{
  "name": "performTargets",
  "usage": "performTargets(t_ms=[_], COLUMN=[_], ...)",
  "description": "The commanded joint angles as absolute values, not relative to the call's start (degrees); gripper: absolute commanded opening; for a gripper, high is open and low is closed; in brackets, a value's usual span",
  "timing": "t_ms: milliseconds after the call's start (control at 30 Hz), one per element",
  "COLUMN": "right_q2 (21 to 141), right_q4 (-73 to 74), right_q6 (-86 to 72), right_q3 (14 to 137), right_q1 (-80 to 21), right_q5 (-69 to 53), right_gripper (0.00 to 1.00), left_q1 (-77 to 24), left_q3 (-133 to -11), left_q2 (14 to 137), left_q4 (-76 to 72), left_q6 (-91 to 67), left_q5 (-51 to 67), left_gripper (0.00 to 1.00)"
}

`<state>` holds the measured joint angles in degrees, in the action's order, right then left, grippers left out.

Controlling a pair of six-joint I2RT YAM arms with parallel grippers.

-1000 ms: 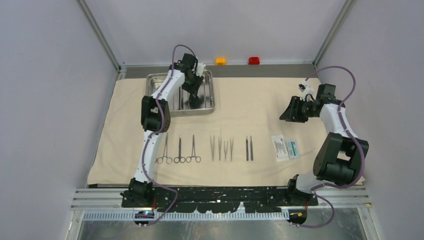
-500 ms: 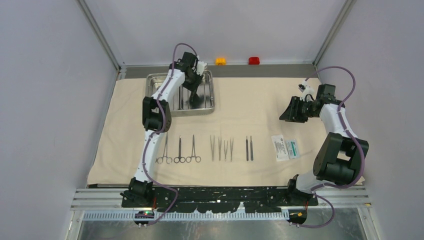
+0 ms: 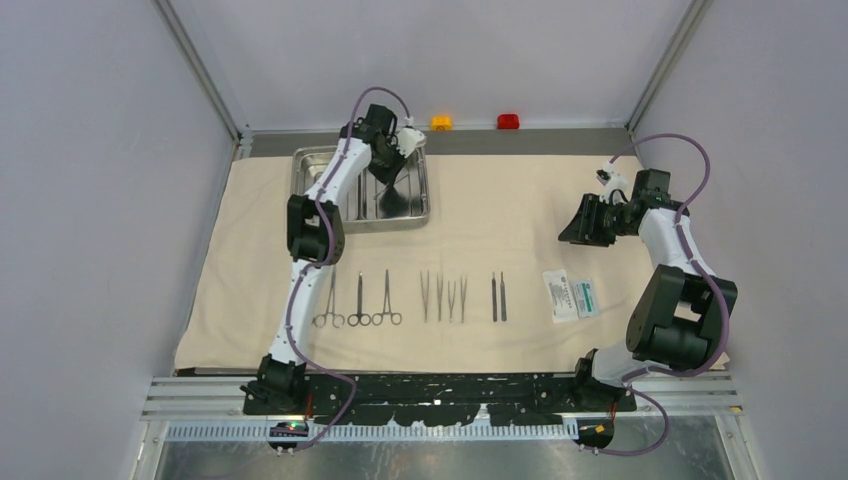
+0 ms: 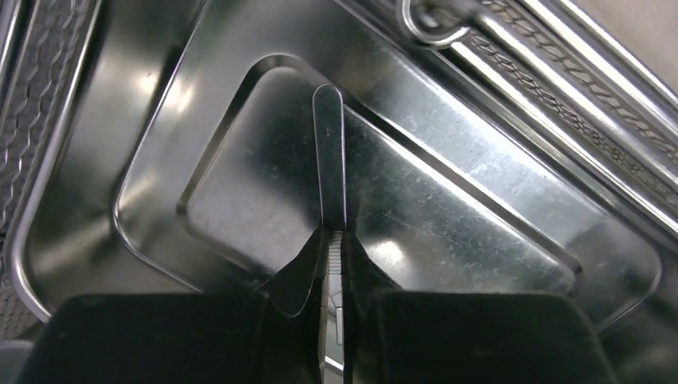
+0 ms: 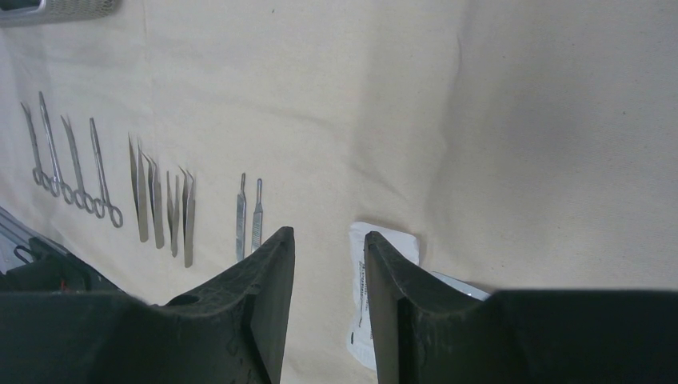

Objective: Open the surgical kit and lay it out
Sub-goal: Adjust the medical item in the container.

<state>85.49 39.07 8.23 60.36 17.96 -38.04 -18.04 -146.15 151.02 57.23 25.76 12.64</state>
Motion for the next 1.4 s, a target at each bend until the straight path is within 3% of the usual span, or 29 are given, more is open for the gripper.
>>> performTargets(t_ms=[0, 433, 633, 1000, 1367], right_q2=[83.6, 83.7, 84.3, 84.9, 84.9], right_q4=[37.8, 37.9, 37.8, 37.6, 37.4], right_q6=[8.3, 8.3, 8.2, 8.0, 7.8], right_q3=[60.6, 60.4, 60.7, 60.6, 60.6], right_q1=[17.8, 17.8, 17.8, 17.8, 17.8], right_q5=[-38.9, -38.5, -38.8, -39.8, -39.8], right_gripper=[0.42, 0.42, 0.42, 0.42, 0.42], left_q1=[-20.4, -23.3, -23.3, -19.6, -18.6], left_q3=[-145.7, -143.9, -142.4, -128.3, -134.1], left_q2=[152.0, 151.4, 147.8, 139.2, 145.3], left_q4=[61.7, 62.5, 62.3, 60.7, 56.3], left_q6=[38.9, 60.3, 57.1, 51.9, 52.8], left_q5=[12.0, 4.7, 4.9, 3.9, -3.6], left_gripper=[0.02, 0.00, 0.00, 0.00, 0.00])
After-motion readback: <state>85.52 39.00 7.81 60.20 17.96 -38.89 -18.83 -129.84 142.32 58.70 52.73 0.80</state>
